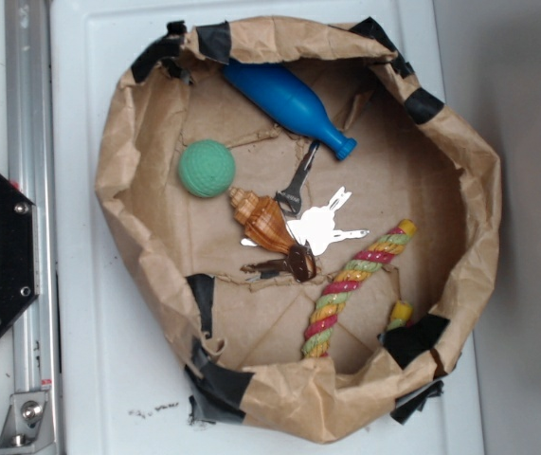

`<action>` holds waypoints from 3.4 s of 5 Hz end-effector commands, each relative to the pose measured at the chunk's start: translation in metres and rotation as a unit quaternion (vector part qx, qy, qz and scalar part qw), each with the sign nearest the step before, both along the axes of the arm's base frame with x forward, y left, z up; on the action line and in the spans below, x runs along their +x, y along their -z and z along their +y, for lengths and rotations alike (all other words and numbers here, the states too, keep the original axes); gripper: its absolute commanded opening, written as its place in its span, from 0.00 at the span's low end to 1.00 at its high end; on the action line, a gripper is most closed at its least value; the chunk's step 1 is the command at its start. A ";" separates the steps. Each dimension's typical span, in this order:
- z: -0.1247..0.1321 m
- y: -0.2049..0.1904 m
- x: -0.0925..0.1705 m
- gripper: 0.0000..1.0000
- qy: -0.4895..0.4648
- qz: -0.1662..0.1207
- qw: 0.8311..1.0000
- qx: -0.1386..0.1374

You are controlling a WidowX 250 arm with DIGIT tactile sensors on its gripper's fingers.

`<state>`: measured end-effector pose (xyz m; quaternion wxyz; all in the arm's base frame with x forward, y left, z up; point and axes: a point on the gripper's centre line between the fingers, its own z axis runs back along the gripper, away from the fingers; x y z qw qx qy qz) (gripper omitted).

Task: Grab the multicolored rope.

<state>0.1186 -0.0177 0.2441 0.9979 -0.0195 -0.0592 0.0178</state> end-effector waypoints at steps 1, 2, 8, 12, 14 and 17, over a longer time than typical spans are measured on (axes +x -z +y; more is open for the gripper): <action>0.000 0.000 0.000 1.00 0.000 0.000 1.000 0.000; 0.009 0.039 0.050 1.00 -0.012 -0.033 0.999 -0.020; -0.056 0.190 0.146 1.00 -0.240 0.136 0.956 -0.099; -0.069 0.239 0.131 0.00 -0.292 0.157 0.941 -0.064; -0.043 0.197 0.135 0.00 -0.202 0.088 0.975 -0.029; 0.013 0.078 0.160 0.00 0.045 0.057 0.997 0.019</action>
